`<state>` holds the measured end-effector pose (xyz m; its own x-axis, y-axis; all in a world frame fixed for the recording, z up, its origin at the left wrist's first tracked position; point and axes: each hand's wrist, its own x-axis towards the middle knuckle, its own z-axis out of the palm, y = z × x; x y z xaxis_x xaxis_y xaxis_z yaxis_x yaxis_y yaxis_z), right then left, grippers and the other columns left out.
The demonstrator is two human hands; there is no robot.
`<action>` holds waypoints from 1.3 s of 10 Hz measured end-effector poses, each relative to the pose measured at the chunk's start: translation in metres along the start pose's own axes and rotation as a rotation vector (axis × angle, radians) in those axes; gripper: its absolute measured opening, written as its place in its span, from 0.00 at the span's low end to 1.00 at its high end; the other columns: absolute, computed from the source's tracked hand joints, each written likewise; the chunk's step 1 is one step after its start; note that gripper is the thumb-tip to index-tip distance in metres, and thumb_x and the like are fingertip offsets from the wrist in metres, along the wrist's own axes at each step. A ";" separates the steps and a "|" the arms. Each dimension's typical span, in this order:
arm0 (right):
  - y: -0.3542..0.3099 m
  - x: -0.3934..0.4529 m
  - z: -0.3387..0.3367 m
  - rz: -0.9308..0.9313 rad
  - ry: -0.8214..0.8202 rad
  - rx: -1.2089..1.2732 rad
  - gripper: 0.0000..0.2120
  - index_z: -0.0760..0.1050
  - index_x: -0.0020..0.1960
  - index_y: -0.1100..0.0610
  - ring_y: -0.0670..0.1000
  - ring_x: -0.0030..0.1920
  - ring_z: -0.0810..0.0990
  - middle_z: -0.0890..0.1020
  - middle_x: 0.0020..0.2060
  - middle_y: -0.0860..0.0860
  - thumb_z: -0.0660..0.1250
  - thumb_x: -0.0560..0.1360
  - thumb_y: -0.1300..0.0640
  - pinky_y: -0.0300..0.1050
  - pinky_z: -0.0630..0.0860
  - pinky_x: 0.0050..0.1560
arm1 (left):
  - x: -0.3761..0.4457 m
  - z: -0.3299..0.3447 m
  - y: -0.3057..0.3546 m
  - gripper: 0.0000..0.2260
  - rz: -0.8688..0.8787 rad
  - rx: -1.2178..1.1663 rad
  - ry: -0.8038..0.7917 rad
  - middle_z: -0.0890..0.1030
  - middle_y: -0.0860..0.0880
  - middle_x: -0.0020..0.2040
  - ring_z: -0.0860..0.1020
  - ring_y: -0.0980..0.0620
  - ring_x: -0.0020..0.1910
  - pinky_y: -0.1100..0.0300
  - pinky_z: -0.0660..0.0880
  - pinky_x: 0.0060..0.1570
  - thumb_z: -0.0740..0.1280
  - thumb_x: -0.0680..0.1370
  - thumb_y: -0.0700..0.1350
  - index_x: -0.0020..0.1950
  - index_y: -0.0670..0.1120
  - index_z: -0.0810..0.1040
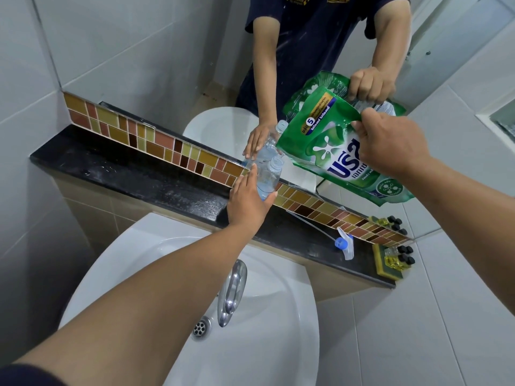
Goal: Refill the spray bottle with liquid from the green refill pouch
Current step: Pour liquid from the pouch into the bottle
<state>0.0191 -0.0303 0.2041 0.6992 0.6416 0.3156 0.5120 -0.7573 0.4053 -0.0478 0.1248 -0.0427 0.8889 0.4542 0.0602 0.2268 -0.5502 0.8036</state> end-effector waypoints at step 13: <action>0.006 0.003 -0.005 -0.029 0.043 -0.015 0.15 0.60 0.39 0.59 0.51 0.22 0.59 0.61 0.25 0.47 0.55 0.82 0.53 0.41 0.51 0.26 | 0.000 -0.001 0.001 0.42 -0.003 0.010 -0.021 0.62 0.49 0.80 0.59 0.46 0.78 0.44 0.71 0.69 0.66 0.75 0.66 0.82 0.52 0.51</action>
<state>0.0217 -0.0322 0.2121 0.6621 0.6681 0.3395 0.5239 -0.7365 0.4279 -0.0476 0.1254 -0.0416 0.8963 0.4412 0.0458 0.2328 -0.5558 0.7981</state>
